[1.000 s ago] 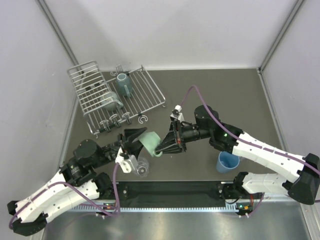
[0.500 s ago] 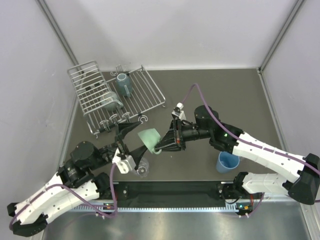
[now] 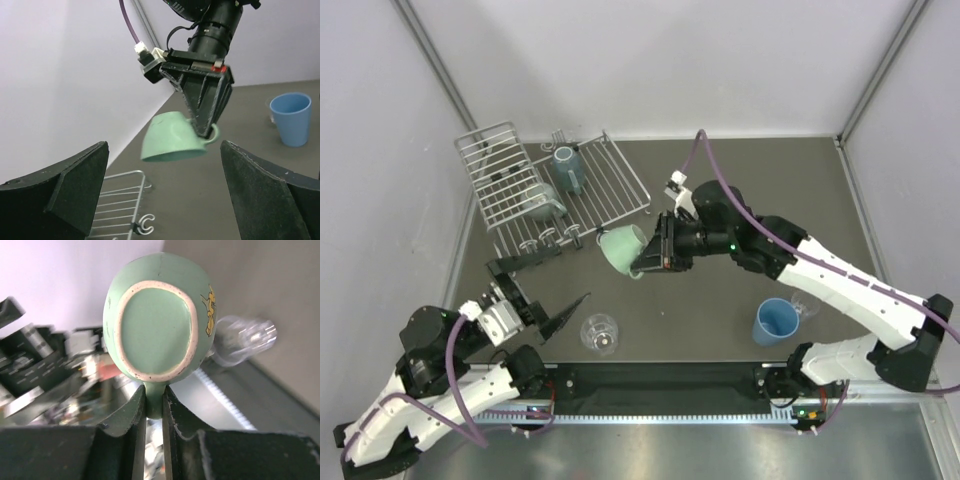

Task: Load the cups into the dish rack

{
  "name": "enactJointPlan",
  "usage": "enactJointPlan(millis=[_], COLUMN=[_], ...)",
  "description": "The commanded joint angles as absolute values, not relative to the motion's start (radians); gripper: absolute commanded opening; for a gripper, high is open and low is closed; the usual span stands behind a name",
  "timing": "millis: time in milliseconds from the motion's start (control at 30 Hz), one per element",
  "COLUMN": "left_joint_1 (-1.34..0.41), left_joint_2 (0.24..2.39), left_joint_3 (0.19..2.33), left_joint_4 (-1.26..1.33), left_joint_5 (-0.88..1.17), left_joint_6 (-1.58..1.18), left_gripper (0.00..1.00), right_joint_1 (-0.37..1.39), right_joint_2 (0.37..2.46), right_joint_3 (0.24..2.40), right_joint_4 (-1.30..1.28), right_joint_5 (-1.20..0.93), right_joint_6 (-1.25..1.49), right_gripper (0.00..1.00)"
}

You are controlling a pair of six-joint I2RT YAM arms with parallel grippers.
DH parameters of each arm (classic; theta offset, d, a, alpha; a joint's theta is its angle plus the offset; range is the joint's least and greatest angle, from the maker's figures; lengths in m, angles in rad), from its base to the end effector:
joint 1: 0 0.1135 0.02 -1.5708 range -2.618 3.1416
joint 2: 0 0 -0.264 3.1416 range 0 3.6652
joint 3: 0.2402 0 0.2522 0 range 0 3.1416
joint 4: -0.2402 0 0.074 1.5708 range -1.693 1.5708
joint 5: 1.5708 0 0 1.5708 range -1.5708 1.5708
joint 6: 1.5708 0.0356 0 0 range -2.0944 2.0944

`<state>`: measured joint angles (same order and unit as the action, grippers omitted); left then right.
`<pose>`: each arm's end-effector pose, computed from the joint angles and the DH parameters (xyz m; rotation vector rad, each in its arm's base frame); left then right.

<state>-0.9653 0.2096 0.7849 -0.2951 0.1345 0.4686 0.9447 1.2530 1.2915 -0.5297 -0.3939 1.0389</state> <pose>0.0187 -0.0353 0.3823 0.9456 0.9071 -0.5113 0.1496 0.2302 0.3833 -0.1763 2.4479 1.4882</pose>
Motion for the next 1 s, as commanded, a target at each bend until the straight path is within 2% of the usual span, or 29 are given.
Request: enactJointPlan(millis=[0,400,533,767,967], left_joint_1=[-0.969,-0.969,-0.969,-0.969,-0.969], left_joint_2=[0.219,0.242,0.244,0.261,0.219], left_joint_3=[0.821,0.821,0.816,0.842,0.865], left_joint_4=[-0.249,-0.34,-0.388,-0.481,-0.584], left_joint_5=[0.051,-0.42,-0.543,-0.557,-0.655], left_joint_6=[0.249,-0.225,-0.371,-0.434,-0.548], left_gripper=[0.98,0.98,0.98,0.98,0.98], right_joint_1=[0.934,0.939,0.939,0.939,0.937], right_joint_2=[1.322,1.626,1.754,1.951,2.069], right_joint_3=[1.431,1.678,1.795,2.02,2.1], right_joint_4=[-0.672,-0.666,-0.629,-0.583,-0.512], right_joint_5=[-0.195,0.329,0.365,0.425,0.443], right_joint_6=[0.801,0.415,0.342,0.264,0.193], right_gripper=[0.0,0.0,0.0,0.0,0.0])
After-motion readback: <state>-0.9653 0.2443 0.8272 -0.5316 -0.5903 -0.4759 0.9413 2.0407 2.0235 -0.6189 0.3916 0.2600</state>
